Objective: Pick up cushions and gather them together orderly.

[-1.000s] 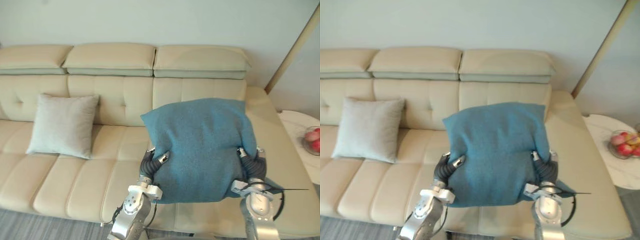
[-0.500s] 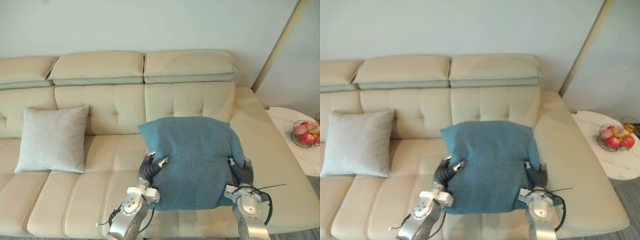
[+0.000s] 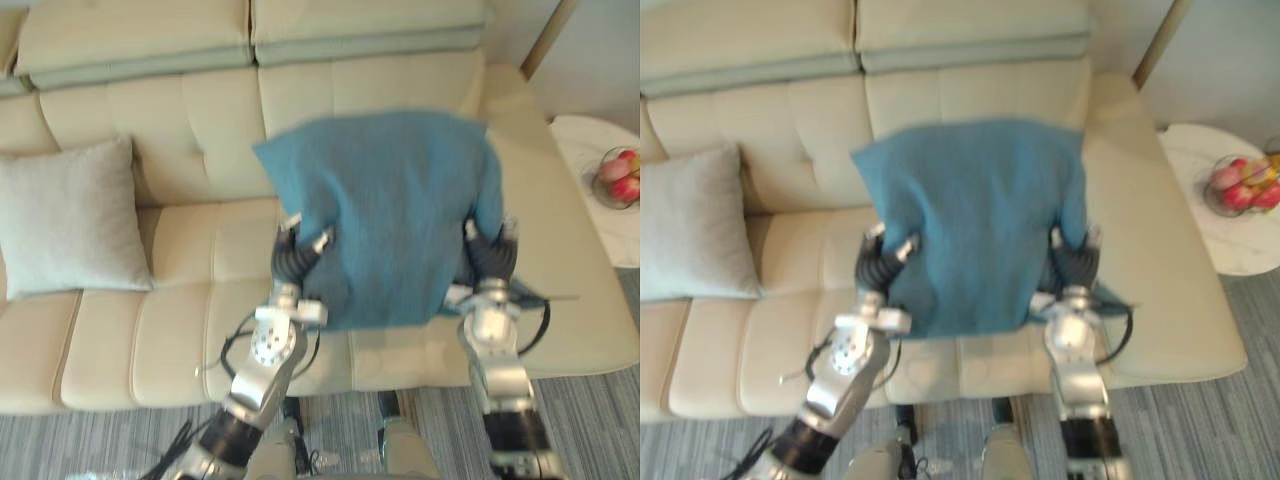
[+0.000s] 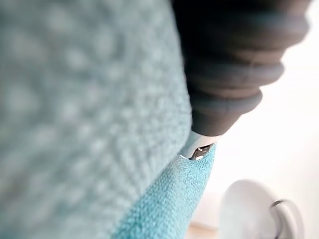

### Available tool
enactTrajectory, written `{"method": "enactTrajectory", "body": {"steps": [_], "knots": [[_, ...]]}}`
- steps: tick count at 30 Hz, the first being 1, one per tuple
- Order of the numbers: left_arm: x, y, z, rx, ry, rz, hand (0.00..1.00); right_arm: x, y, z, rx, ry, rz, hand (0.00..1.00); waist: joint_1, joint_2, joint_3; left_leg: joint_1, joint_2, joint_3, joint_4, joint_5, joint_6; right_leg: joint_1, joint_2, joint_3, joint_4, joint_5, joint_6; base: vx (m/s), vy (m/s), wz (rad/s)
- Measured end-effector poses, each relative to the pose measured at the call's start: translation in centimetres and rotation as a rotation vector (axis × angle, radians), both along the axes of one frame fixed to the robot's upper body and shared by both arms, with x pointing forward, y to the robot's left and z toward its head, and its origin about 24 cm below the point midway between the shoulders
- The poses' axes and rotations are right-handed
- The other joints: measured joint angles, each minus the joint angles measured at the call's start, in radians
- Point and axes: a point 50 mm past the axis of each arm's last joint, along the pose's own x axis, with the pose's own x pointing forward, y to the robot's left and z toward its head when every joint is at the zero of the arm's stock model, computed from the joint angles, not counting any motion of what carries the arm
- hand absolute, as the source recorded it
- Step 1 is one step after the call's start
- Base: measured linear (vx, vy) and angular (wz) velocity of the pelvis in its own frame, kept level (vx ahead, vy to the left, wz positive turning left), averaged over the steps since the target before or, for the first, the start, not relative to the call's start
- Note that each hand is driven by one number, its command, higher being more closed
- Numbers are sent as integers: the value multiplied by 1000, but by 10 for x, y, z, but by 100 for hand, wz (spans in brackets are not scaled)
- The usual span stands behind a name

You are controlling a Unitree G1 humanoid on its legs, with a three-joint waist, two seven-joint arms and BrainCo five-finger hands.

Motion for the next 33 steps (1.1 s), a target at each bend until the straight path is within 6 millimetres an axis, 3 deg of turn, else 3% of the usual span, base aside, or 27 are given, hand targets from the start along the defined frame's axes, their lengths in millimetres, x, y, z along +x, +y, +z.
{"method": "enactTrajectory", "body": {"steps": [3,5,8,10,11,13,14,16,19,22,27,30,31,33], "knots": [[28,2,56,12,-165,77,100,23,6,73,-43,-200,-29,100,7,8,27,-84,7,-7,-36,51,2,-96,11,-4,-6,38,3,-127,-12,-2],[51,2,108,39,-264,146,100,35,7,127,-47,-313,-69,100,6,12,78,-119,7,-12,-85,113,9,-151,17,-9,-8,63,4,-98,-5,4],[71,9,177,40,-335,250,100,43,13,192,-19,-406,-117,100,-6,33,155,-201,4,-35,-85,157,18,-223,17,-20,-2,84,10,-59,-18,14],[72,15,210,34,-367,296,100,43,17,219,5,-434,-128,100,-3,43,197,-241,3,-40,-85,170,16,-262,16,-21,-4,94,13,-25,-21,4],[70,17,227,25,-385,311,0,42,20,233,19,-445,-131,0,-1,51,204,-292,4,-48,-85,182,15,-310,16,-23,-6,103,14,-15,-25,8],[70,19,242,7,-385,330,0,42,20,246,48,-441,-147,0,-1,56,233,-339,3,-67,-85,201,-2,-350,11,-29,-6,108,15,16,-29,14],[71,20,247,-8,-375,337,0,42,20,251,58,-437,-152,0,-2,59,269,-342,3,-71,-85,210,-13,-350,9,-31,-5,108,14,30,-47,15],[73,22,248,-21,-355,344,0,46,19,252,98,-409,-137,0,-2,60,279,-389,-1,-75,-85,238,-42,-391,2,-37,-4,108,14,19,-62,20],[76,23,252,-46,-332,334,0,53,19,254,173,-360,-73,0,-2,60,279,-463,-2,-75,-85,258,-43,-463,2,-43,4,112,10,3,-52,8],[85,21,241,-110,-239,287,0,62,19,246,236,-296,33,0,-2,60,286,-516,6,-74,-85,258,-43,-527,5,-44,23,113,9,-10,-46,-3],[83,25,240,-142,-267,254,0,61,17,240,228,-328,94,0,-2,57,319,-547,10,-65,-85,257,-43,-574,10,-42,52,112,9,-10,-26,-1],[88,25,221,-139,-249,229,0,65,11,221,243,-315,114,0,-3,57,319,-540,16,-63,-85,230,-57,-574,14,-50,71,103,9,-25,-44,0],[89,27,214,-133,-244,228,0,63,9,216,253,-324,131,0,-3,56,319,-536,20,-59,-85,193,-29,-576,18,-52,87,95,9,-30,-54,1],[91,30,204,-126,-231,225,0,60,6,204,254,-333,139,0,-4,56,319,-526,20,-45,-85,191,-29,-575,16,-50,105,86,8,-14,-59,3]]}}
